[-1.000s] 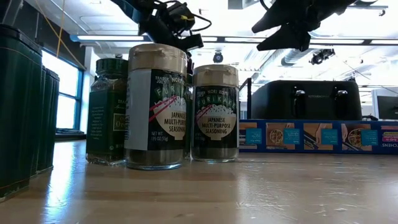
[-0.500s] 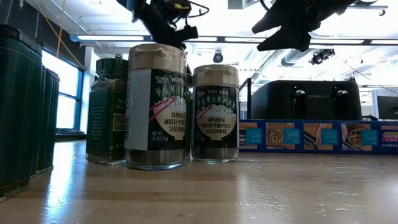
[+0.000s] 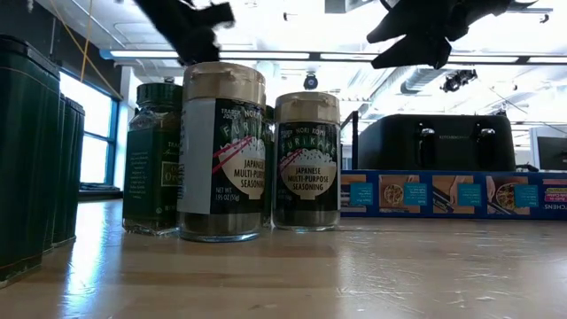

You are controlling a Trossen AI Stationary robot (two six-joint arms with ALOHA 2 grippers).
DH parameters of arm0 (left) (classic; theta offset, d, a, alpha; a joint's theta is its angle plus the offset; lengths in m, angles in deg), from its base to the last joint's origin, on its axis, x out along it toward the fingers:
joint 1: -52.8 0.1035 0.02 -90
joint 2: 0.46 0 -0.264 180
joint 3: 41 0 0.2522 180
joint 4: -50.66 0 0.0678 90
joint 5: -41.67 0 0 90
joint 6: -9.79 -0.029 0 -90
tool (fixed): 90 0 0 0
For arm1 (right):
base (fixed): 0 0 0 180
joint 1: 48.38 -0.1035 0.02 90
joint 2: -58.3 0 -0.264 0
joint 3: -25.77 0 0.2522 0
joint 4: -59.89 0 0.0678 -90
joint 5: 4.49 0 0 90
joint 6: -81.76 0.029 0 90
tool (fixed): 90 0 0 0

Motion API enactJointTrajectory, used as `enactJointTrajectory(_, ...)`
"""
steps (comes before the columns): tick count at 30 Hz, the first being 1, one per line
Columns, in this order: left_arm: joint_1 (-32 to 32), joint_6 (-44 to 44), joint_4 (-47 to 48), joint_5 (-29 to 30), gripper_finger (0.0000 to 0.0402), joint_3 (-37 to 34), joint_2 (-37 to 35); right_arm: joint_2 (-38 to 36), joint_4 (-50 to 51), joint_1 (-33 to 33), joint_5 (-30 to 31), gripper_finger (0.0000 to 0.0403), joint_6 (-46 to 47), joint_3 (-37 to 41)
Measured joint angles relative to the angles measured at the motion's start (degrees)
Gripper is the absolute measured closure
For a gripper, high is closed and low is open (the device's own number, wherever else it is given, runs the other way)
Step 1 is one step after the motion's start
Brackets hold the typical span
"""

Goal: Shelf spices
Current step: Put the left white seasoning bottle on the shelf

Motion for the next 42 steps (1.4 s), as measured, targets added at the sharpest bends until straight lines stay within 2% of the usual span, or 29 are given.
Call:
enactJointTrajectory(7, -12.12, 11.79, -0.59, 11.49, 0.0165, -9.08, -10.81, 0.08, -2.25, 0.41, 0.02, 0.0121, -2.17, 0.00)
enactJointTrajectory(13, -15.95, 17.34, -0.40, 15.21, 0.0165, -14.55, -15.08, 0.08, -4.39, 0.41, 0.00, 0.0121, -4.51, 0.00)
enactJointTrajectory(19, -16.18, 19.30, -0.93, 15.24, 0.0165, -16.69, -15.74, 0.08, -4.12, 0.41, -0.06, 0.0121, -4.44, 0.00)
enactJointTrajectory(27, -15.64, 16.70, -1.98, 15.25, 0.0165, -16.88, -15.74, 0.08, -4.09, 0.41, -0.46, 0.0121, -4.11, 0.00)
enactJointTrajectory(33, -15.66, 12.56, -3.34, 6.20, 0.0165, -16.87, -17.66, 0.08, -3.87, 0.41, -0.48, 0.0121, -4.11, 0.00)
enactJointTrajectory(38, -15.64, 10.99, -3.60, 3.99, 0.0165, -16.87, -21.98, 0.08, -3.88, 0.41, -0.92, 0.0121, -4.11, 0.00)
enactJointTrajectory(42, -15.64, 5.63, -1.40, 2.70, 0.0165, -16.77, -22.78, 0.08, -3.88, 0.41, -0.92, 0.0121, -4.15, 0.00)
